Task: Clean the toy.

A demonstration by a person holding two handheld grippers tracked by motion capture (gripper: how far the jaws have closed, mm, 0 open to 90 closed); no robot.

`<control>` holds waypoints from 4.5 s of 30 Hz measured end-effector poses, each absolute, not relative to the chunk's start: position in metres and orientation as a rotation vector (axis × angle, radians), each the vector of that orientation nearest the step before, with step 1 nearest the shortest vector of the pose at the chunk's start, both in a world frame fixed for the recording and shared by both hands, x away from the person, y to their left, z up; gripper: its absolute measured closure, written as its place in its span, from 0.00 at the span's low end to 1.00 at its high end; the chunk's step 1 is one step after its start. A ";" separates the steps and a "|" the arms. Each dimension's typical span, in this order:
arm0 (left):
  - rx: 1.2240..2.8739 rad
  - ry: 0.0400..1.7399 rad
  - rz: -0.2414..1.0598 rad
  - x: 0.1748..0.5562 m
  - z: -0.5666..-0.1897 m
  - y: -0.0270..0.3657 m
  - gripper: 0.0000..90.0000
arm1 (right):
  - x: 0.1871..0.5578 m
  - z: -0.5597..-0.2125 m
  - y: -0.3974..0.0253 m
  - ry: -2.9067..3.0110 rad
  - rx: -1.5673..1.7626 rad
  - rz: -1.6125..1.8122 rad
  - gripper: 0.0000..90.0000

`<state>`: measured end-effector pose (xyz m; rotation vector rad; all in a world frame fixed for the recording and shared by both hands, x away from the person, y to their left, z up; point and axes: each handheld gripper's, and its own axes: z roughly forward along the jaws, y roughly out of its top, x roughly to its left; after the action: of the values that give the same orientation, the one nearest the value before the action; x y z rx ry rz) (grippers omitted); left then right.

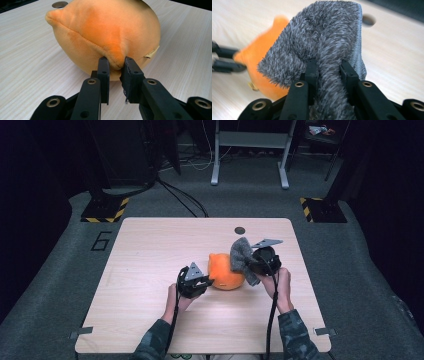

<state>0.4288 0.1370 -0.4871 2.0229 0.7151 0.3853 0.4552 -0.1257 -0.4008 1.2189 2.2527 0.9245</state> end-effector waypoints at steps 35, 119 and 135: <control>1.992 0.692 0.511 0.432 -0.506 0.124 0.86 | 0.479 -0.439 -0.122 2.264 1.289 0.866 0.80; 1.896 0.832 0.306 0.433 -0.481 0.132 0.90 | 0.484 -0.486 -0.157 2.333 1.480 0.736 0.80; 1.900 0.806 0.309 0.429 -0.481 0.128 0.90 | 0.457 -0.407 -0.156 2.184 1.291 0.877 0.80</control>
<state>0.4293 0.1284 -0.4813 1.9003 0.8063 0.3095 0.4567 -0.1555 -0.4069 1.2912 2.1839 0.8770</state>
